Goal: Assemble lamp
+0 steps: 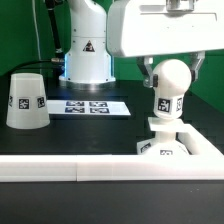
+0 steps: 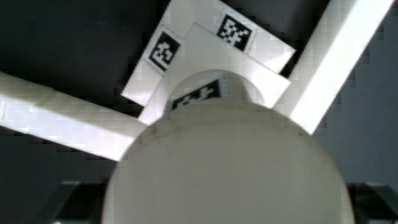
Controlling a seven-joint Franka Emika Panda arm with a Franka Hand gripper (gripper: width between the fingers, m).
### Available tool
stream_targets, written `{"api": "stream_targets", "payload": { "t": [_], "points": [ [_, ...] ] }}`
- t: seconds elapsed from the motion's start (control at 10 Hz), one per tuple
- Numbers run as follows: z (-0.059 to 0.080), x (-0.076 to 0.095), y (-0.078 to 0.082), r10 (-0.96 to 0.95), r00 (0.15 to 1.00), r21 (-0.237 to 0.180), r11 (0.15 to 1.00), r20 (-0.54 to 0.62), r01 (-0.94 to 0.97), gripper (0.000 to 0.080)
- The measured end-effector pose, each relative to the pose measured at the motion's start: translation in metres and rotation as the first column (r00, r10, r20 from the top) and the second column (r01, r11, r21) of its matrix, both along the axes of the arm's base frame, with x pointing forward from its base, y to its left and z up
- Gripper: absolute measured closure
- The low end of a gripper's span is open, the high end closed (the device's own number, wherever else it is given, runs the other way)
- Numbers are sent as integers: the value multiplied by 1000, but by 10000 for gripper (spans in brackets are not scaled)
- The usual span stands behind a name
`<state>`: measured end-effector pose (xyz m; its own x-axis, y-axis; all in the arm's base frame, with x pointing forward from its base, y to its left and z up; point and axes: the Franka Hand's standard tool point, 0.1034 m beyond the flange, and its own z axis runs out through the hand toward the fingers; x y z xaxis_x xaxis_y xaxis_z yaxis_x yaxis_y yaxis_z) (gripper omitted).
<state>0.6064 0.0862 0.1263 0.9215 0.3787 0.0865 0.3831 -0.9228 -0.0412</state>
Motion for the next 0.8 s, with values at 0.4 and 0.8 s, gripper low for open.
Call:
{"api": "stream_targets", "payload": {
  "t": [0.4, 0.8],
  "points": [
    [0, 0, 1, -148, 989, 12, 989, -12, 148, 223],
    [-1, -5, 6, -529, 848, 37, 847, -32, 530, 222]
  ]
}}
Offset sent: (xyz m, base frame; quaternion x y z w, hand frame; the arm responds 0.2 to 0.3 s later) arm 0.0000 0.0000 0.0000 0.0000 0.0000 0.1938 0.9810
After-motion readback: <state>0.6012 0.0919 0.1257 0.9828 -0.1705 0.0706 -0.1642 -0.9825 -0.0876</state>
